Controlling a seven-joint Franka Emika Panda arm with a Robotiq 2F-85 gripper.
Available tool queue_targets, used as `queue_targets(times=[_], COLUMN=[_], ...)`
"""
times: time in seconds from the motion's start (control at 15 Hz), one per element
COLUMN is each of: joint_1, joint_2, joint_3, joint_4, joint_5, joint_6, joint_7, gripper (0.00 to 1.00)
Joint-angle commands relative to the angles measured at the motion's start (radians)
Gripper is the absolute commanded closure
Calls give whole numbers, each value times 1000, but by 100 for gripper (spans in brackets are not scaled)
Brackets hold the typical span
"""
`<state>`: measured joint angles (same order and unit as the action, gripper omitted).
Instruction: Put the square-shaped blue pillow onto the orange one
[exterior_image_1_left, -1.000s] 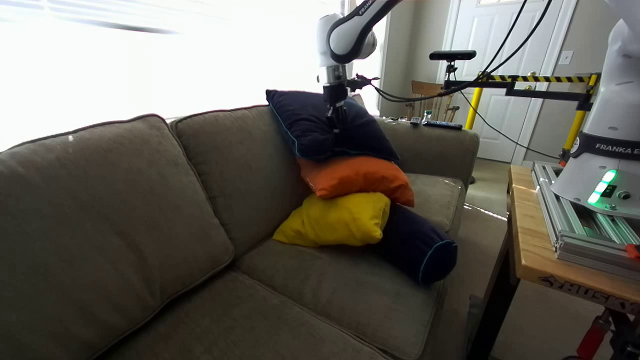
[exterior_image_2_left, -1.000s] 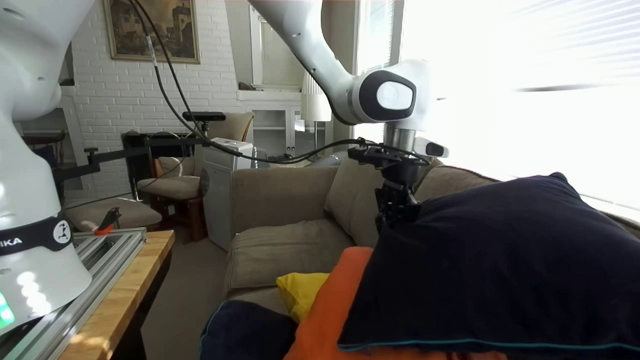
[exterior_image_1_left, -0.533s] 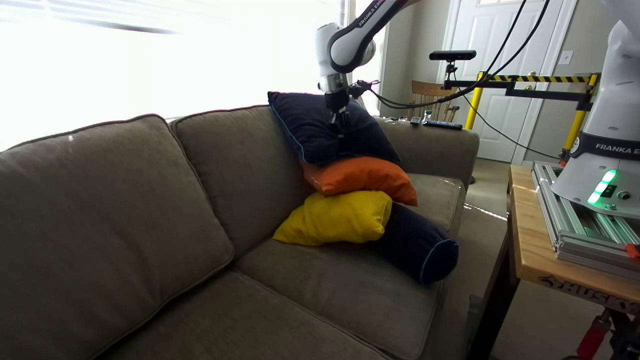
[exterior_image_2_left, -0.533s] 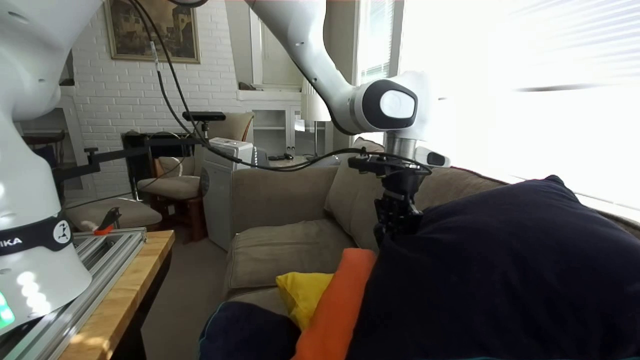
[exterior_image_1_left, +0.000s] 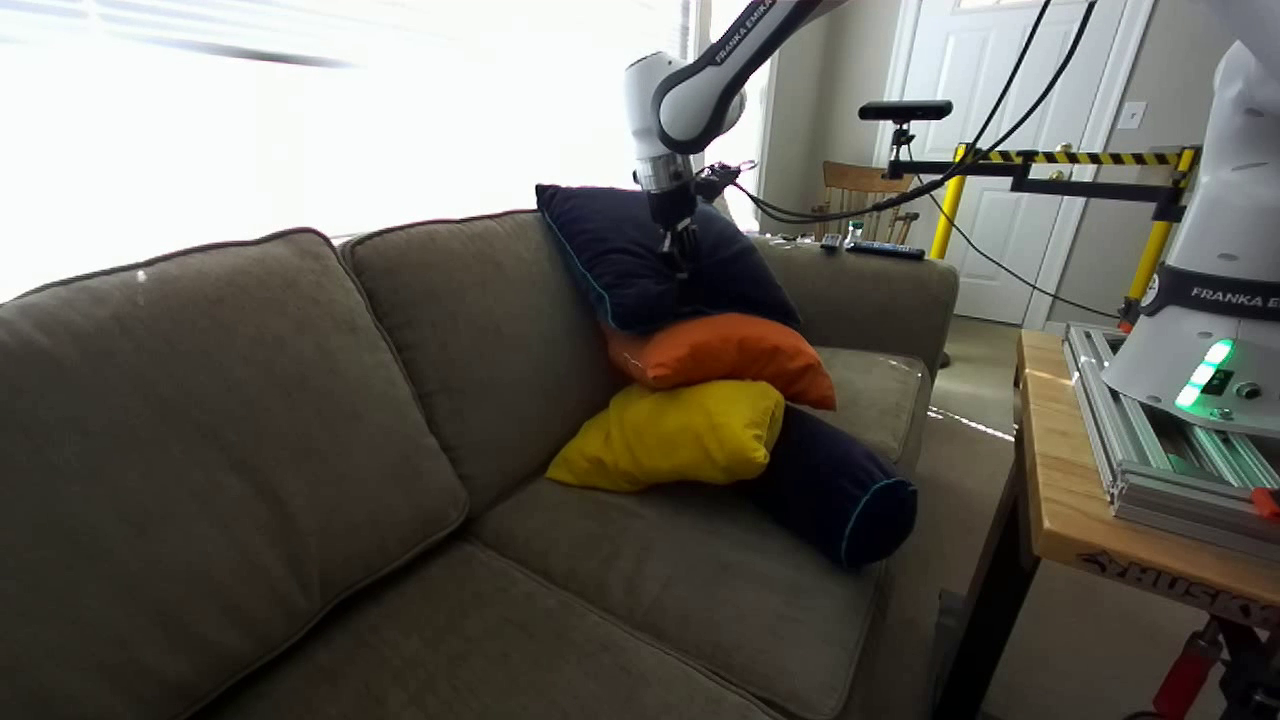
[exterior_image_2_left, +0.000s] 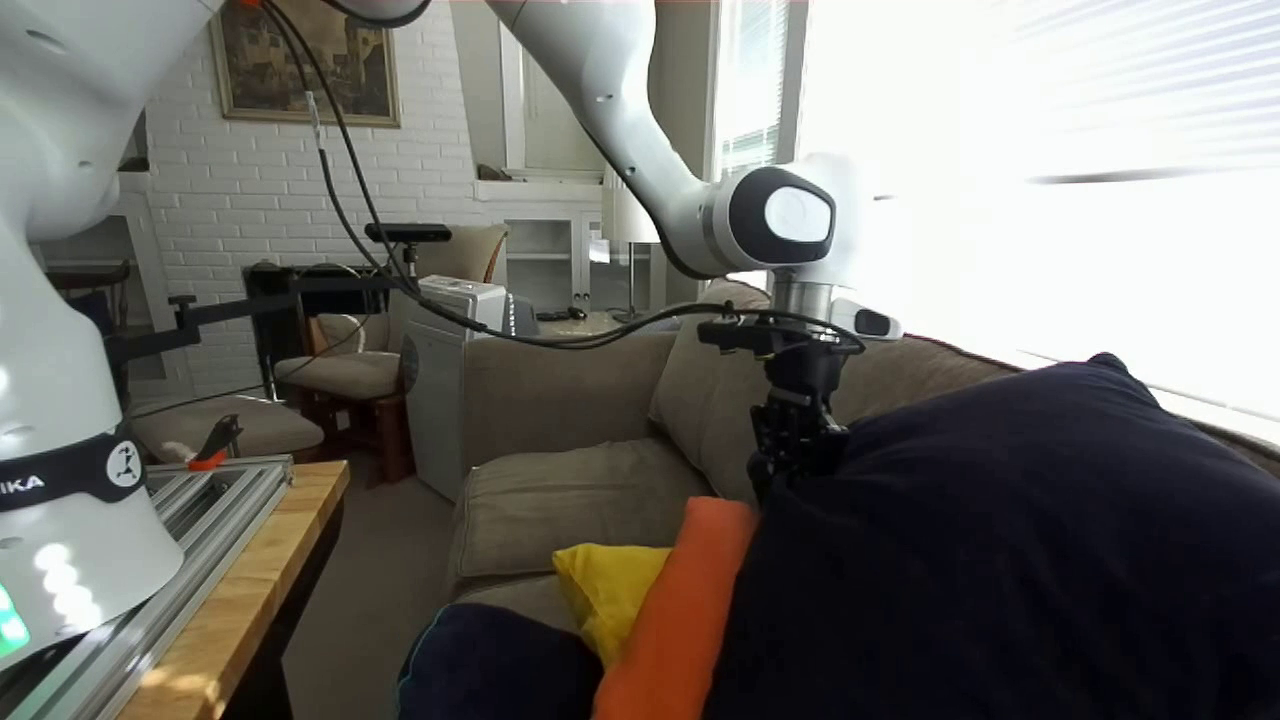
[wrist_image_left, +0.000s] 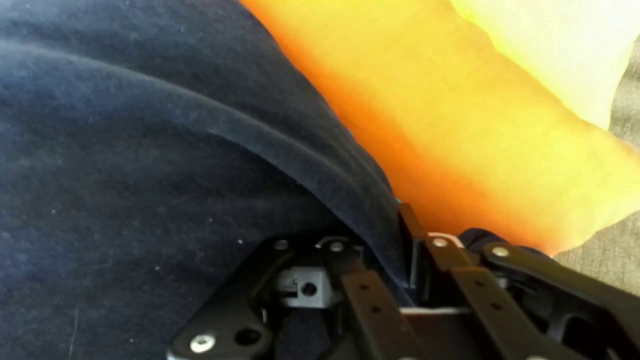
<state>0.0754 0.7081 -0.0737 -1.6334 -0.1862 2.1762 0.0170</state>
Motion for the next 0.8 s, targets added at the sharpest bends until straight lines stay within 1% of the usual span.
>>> queue_targets(times=[0.0, 0.07, 0.2, 0.53, 0.73], joint_1=[17, 22, 31, 41, 43], joint_2=[37, 36, 39, 34, -28], joint_3=[-15, -20, -29, -36, -33], joint_4=[32, 28, 30, 29, -21], joint_5=[-33, -42, -55, -71, -64], joint_6=[-36, -22, -13, -19, 4], joint_7=[53, 65, 91, 125, 143], gripper=[58, 50, 38, 2, 0])
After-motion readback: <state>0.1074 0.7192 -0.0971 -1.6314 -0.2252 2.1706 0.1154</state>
